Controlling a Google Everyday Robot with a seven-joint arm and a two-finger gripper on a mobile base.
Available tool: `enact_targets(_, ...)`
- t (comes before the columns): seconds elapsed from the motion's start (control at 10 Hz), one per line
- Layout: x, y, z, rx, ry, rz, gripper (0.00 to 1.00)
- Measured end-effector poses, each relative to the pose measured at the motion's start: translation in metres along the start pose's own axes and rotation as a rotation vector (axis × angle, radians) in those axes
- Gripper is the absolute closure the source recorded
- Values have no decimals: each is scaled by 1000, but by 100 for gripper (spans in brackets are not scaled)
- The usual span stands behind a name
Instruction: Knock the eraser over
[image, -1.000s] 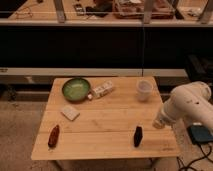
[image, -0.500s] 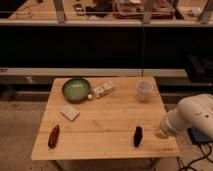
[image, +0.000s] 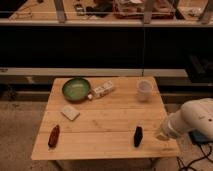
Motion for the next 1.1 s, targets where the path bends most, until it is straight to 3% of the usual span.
enact_targets(0.2,6,-4,0,-3,25,-42,96)
enact_targets(0.3,12,-12,1,6,61,-81,96)
enact_targets(0.5,26,-24,3,44,145,-141,96)
enact_targets(0.7,23,-28,9,78,191,-163,96)
enact_targets(0.9,16,-21,17,87,186,-183,96)
enact_targets(1.1,8,-11,25,73,141,-204,96)
